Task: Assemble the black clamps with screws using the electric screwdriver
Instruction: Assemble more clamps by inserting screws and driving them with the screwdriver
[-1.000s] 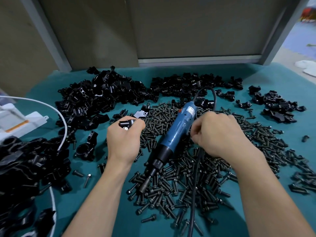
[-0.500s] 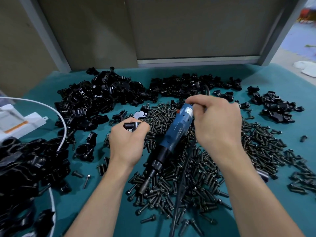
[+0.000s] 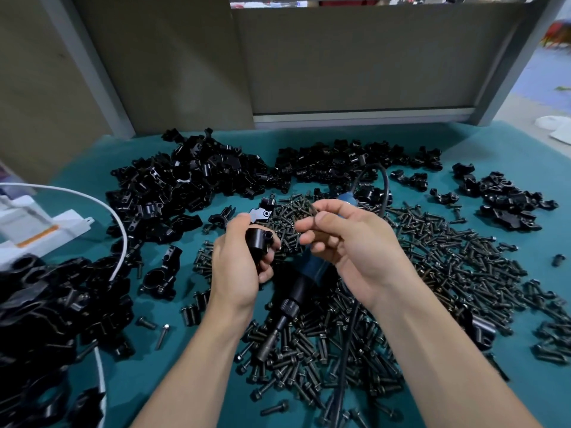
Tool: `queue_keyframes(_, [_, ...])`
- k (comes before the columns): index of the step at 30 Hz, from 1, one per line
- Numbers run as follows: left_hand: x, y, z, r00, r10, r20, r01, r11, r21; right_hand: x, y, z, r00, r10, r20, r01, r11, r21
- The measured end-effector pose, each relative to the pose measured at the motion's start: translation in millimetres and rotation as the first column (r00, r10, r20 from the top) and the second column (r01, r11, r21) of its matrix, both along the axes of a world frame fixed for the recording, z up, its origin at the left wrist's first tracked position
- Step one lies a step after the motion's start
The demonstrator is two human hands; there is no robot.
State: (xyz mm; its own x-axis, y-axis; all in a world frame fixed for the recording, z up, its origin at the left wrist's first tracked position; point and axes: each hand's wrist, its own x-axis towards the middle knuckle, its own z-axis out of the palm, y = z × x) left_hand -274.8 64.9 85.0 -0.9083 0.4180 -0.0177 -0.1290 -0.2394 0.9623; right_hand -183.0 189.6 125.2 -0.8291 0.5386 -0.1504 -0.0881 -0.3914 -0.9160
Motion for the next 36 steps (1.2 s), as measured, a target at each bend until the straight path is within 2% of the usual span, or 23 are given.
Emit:
queue_keyframes(2, [-0.6, -0.8, 0.9, 0.999, -0.008, 0.04, 0.006, 0.999, 0.035, -1.7, -2.3, -1.5, 1.0, -0.026, 0.012, 0.026, 0.999, 0.044])
queue_keyframes(4, [-0.3, -0.9, 1.6, 0.998, -0.033, 0.057, 0.03, 0.998, 0.058, -1.7, -4.7, -3.3, 0.995, -0.086, 0.046, 0.076, 0.979, 0.187])
queue_keyframes(7, [0.7, 0.5, 1.9, 0.998, -0.054, 0.042, 0.052, 0.998, 0.047, -1.5, -7.1, -6.5, 0.985, -0.161, 0.061, 0.114, 0.876, 0.468])
queue_keyframes(10, [0.5, 0.6, 0.4, 0.999, -0.043, 0.013, 0.043, 0.999, 0.001, -2.3, -8.7, -7.9, 0.988, -0.151, 0.033, 0.105, 0.812, 0.575])
queue_keyframes(16, [-1.2, -1.1, 0.0, 0.999, -0.021, -0.042, 0.019, 0.999, -0.042, -2.7, -10.1, -5.6, 0.997, -0.071, 0.031, 0.04, 0.812, 0.583])
queue_keyframes(21, [-1.6, -2.9, -1.1, 0.996, -0.004, -0.091, -0.007, 0.993, -0.118, -2.2, -10.8, -4.1, 0.997, -0.071, 0.035, 0.038, 0.815, 0.579])
queue_keyframes(27, [-1.1, -3.5, 1.0, 0.974, -0.072, -0.213, 0.023, 0.975, -0.222, -2.2, -11.8, -4.3, 0.997, -0.061, 0.048, 0.021, 0.806, 0.591])
queue_keyframes(34, [-0.7, -5.1, 0.5, 0.879, -0.125, -0.46, -0.015, 0.957, -0.289, 0.2, -15.6, -5.0, 0.976, -0.205, 0.07, 0.075, 0.625, 0.777])
queue_keyframes(36, [-0.1, -6.4, 1.2, 0.849, -0.129, -0.512, -0.039, 0.952, -0.305, -1.2, -19.6, -7.0, 0.973, -0.223, 0.065, 0.083, 0.598, 0.797])
